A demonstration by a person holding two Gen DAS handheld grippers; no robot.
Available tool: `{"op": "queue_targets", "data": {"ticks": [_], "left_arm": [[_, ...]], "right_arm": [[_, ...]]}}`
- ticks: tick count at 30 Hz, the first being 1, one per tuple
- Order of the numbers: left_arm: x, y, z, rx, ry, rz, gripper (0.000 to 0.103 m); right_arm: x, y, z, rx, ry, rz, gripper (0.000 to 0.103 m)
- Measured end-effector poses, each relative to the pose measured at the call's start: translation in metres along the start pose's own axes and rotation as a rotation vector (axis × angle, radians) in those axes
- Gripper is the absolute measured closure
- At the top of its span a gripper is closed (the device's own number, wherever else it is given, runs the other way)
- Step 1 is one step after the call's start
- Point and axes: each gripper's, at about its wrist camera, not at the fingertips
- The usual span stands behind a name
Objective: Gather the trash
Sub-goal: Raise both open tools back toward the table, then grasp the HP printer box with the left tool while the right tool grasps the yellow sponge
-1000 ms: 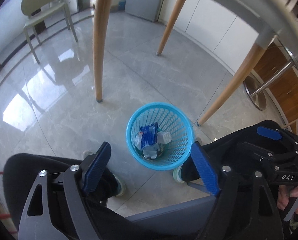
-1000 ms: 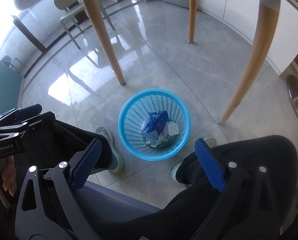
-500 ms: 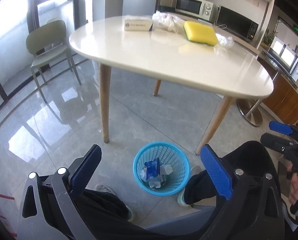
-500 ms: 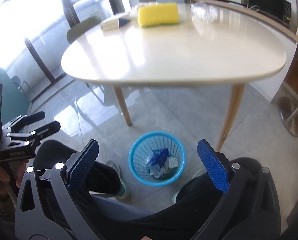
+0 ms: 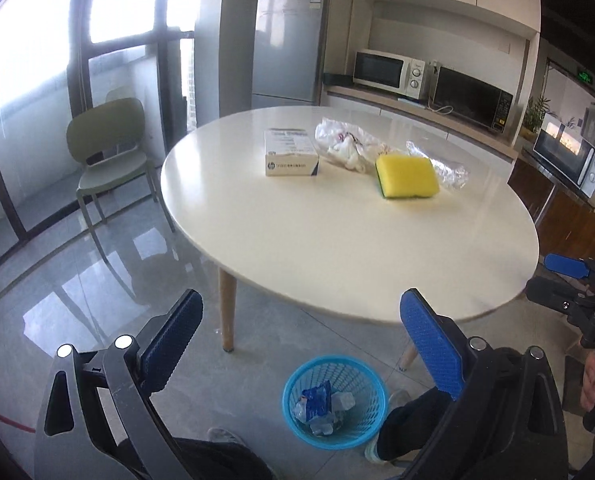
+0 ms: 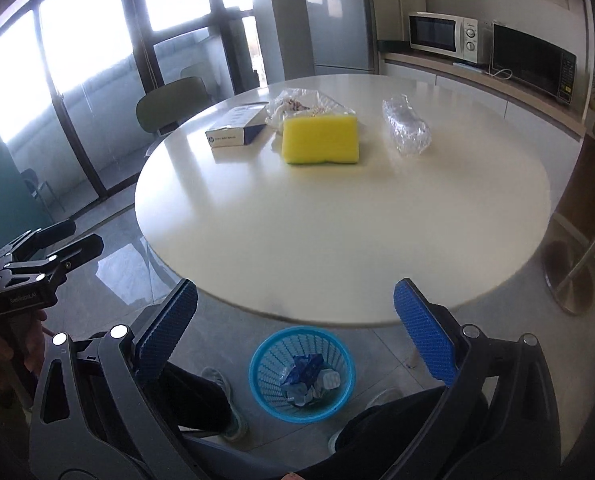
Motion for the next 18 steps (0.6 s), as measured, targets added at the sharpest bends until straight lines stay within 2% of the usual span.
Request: {"op": "queue_targets", "data": {"ticks": [5,12,18], "left_arm": [[0.008,-0.013,0.025,-0.03,0.016,0.009,0.006],[0.015,-0.047,0.053,-0.029,0.025,0.017,0.006],[0.02,-0.073,0.074,-0.014,0.021,0.022,0.006]], "right_arm": [[-0.003,-0.011,0.02,-0.006,0.02,-0.01,0.009],[-0.009,-0.042,0.056,-0.006,0.001,-0.006,0.009],[-0.005,-0.077,0.082,0.029,0.009,-0.005,0.009]]}}
Point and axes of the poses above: each gripper's, at about its wrist camera, not at the fingertips, and y roughly against the way its jaws point, x to its left, z to its top, and after that the axes turned 2 degrees about -y, right-handed
